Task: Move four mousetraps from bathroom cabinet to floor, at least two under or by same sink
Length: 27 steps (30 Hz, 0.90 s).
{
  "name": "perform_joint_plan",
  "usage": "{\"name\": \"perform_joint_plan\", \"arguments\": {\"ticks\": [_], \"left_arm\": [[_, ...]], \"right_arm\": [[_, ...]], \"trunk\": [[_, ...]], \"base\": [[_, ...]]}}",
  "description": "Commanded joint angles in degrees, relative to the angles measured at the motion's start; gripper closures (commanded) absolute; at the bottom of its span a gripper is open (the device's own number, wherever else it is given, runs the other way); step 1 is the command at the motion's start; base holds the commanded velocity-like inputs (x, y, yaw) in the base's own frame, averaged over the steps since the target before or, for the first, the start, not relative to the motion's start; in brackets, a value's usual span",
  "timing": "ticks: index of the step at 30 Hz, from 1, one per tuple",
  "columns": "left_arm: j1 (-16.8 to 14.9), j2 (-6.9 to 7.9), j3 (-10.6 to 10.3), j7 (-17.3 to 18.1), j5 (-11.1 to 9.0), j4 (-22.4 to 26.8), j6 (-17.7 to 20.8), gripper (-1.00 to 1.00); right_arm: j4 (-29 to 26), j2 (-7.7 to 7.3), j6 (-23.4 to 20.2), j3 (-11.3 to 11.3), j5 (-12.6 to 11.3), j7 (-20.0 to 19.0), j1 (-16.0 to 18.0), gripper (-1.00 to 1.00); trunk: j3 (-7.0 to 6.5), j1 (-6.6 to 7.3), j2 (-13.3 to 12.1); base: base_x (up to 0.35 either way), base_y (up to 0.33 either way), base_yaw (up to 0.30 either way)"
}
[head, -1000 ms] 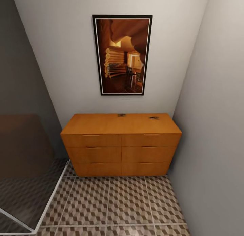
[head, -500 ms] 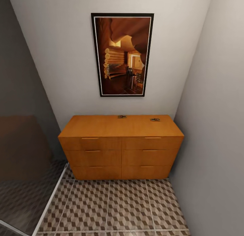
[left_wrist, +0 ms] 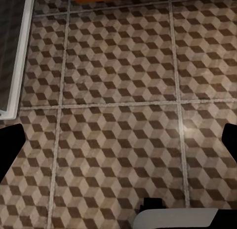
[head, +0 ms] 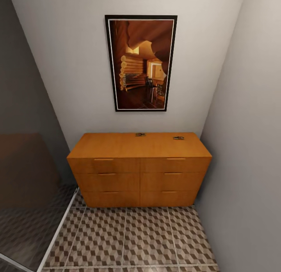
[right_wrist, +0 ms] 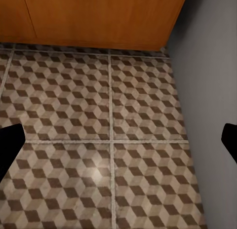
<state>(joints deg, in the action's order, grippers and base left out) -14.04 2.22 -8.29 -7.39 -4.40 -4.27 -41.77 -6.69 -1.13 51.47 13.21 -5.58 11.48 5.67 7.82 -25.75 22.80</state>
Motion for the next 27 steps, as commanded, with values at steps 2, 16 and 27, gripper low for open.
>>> {"name": "perform_joint_plan", "arguments": {"ticks": [2, 16, 27], "left_arm": [[-0.09, -0.02, -0.5, -0.08, -0.43, -0.21, -0.33, -1.0], [-0.05, -0.02, -0.5, -0.08, -0.43, -0.21, -0.33, -1.0], [-0.09, -0.02, -0.51, -0.08, -0.42, -0.21, -0.33, -1.0]], "right_arm": [[0.01, -0.02, 0.19, 0.5, -0.57, 0.04, 0.04, -1.0], [0.01, 0.06, 0.13, 0.5, -0.57, 0.11, 0.04, -1.0], [0.01, 0.08, 0.06, 0.5, -0.56, 0.09, 0.04, -1.0]], "trunk": [[0.12, -0.03, 0.12], [0.12, -0.03, 0.12], [0.12, -0.03, 0.12]], "base": [[0.0, 0.0, 0.0], [0.0, 0.0, 0.0], [0.0, 0.0, 0.0]]}}
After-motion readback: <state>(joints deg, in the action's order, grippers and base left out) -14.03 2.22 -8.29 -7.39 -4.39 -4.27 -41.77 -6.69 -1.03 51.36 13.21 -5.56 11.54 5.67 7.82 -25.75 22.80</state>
